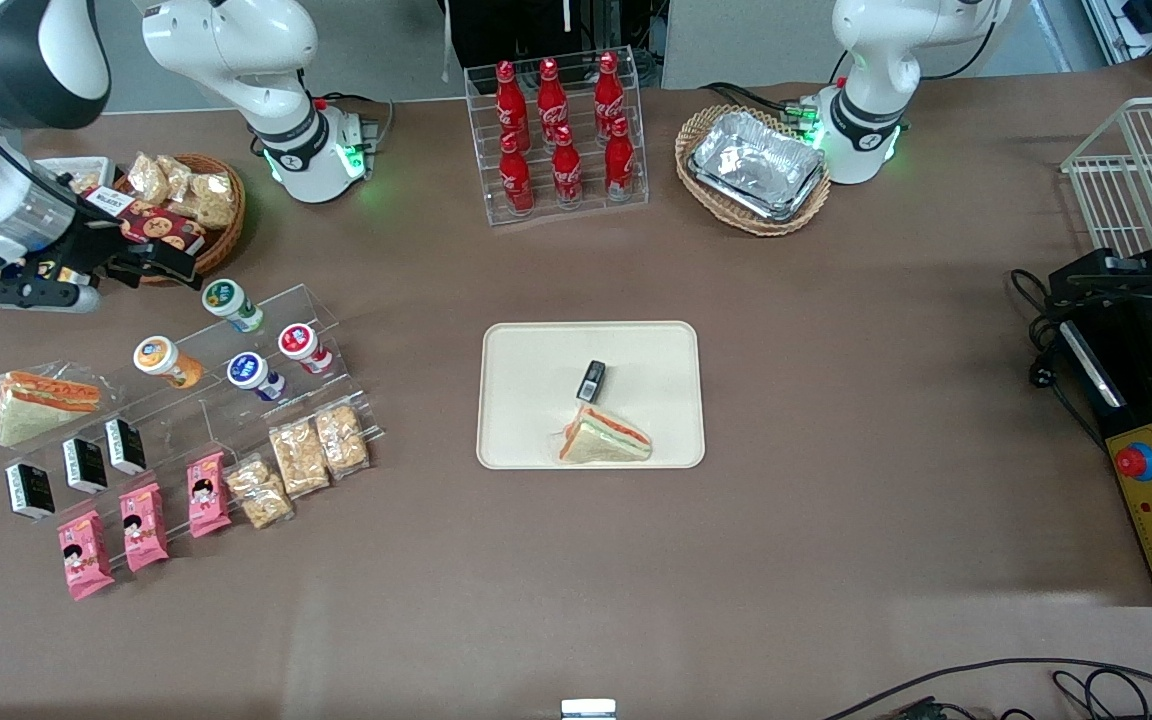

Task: Place green gum on tray
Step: 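Move the right gripper toward the green gum tub on the acrylic rack, then lower the open right gripper around the green gum tub and close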

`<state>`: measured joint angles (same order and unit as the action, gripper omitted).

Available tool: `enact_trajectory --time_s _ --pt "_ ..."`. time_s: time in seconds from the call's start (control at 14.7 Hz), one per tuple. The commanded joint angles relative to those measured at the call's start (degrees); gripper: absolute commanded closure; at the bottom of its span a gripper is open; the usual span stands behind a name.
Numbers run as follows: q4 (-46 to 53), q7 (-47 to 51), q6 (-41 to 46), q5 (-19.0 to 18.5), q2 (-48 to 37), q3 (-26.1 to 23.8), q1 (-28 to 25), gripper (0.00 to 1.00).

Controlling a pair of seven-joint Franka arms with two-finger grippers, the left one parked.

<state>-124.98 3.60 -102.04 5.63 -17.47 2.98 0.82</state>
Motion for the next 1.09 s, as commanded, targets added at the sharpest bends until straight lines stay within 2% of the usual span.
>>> enact_trajectory --time_s 0.0,1.02 --pt "-5.4 0.1 -4.0 -0.7 -2.0 -0.3 0.2 0.0" --pt "-18.3 0.5 -15.3 -2.6 0.2 -0.4 0.1 0.0"
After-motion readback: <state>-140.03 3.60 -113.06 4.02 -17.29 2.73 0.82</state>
